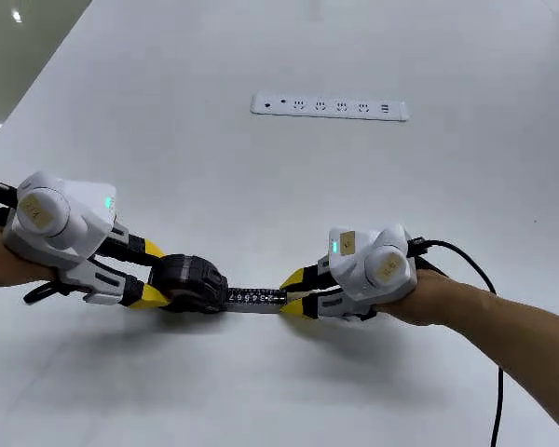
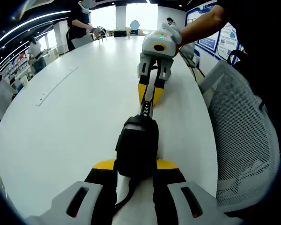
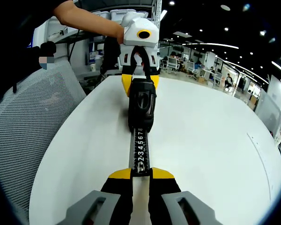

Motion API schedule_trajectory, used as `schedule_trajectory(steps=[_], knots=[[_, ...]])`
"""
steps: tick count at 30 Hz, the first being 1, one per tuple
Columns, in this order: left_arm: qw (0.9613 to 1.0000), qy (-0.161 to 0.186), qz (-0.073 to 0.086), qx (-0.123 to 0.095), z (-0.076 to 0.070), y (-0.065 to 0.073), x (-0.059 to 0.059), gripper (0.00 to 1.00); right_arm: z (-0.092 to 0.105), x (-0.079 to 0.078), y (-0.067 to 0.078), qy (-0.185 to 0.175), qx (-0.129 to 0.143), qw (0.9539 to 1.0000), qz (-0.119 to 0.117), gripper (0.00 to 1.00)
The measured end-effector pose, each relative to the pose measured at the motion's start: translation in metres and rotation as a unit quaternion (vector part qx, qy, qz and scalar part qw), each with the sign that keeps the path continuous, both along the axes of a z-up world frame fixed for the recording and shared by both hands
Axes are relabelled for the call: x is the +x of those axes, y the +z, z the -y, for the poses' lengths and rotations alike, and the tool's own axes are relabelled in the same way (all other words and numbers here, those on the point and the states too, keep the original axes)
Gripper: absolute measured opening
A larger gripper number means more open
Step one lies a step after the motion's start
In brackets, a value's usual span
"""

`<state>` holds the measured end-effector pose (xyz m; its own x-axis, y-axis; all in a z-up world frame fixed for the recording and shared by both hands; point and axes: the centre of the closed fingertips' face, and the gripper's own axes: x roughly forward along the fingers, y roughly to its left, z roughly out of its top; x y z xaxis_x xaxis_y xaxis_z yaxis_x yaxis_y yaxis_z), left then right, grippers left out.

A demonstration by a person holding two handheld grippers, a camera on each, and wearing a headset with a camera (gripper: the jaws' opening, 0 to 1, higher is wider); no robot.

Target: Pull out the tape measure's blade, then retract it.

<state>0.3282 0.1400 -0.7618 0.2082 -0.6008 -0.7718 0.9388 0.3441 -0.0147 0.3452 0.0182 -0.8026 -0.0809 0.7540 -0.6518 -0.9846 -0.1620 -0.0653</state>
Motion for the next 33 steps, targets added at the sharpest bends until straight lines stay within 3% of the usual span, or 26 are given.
schedule_trajectory(steps=[33], knots=[[1.0, 0.0, 0.0, 0.001, 0.001, 0.0, 0.0, 0.23, 0.027, 0.003, 0.0, -0.011, -0.008, 0.9999, -0.01, 0.08]])
